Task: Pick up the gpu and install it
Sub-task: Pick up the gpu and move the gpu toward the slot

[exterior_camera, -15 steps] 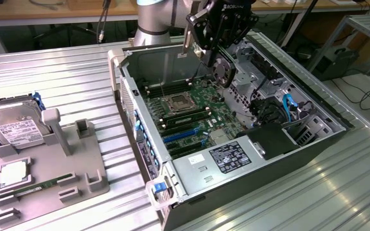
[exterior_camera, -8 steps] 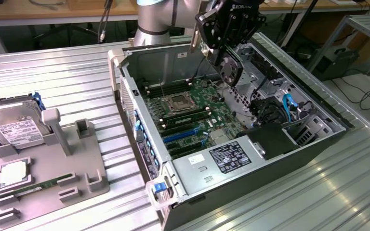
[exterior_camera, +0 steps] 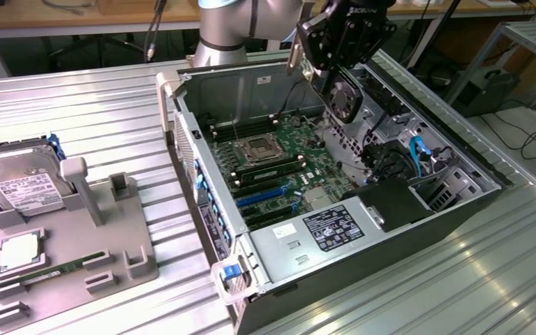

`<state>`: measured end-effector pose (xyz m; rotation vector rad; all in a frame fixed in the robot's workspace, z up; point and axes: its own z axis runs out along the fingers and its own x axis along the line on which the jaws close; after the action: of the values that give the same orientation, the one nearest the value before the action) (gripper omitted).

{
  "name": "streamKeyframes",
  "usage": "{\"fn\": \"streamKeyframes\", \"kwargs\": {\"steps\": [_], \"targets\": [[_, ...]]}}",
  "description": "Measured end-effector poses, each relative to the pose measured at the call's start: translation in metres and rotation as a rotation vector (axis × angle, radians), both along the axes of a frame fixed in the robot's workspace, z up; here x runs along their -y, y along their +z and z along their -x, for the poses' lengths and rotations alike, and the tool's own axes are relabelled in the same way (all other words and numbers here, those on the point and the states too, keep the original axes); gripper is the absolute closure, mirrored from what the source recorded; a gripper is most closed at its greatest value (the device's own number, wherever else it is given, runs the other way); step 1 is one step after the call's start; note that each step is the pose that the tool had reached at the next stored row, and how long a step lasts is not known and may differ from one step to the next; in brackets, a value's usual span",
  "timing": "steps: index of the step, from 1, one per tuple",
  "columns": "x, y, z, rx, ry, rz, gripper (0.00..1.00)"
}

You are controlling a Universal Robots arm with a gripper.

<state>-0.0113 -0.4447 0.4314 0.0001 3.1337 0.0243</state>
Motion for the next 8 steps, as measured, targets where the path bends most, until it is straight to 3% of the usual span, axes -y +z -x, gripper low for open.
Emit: {"fn": "streamKeyframes", "kwargs": {"steps": [8], "targets": [[0.0,0.0,-0.0014,0.0,-0.002,0.0001,0.73]]}}
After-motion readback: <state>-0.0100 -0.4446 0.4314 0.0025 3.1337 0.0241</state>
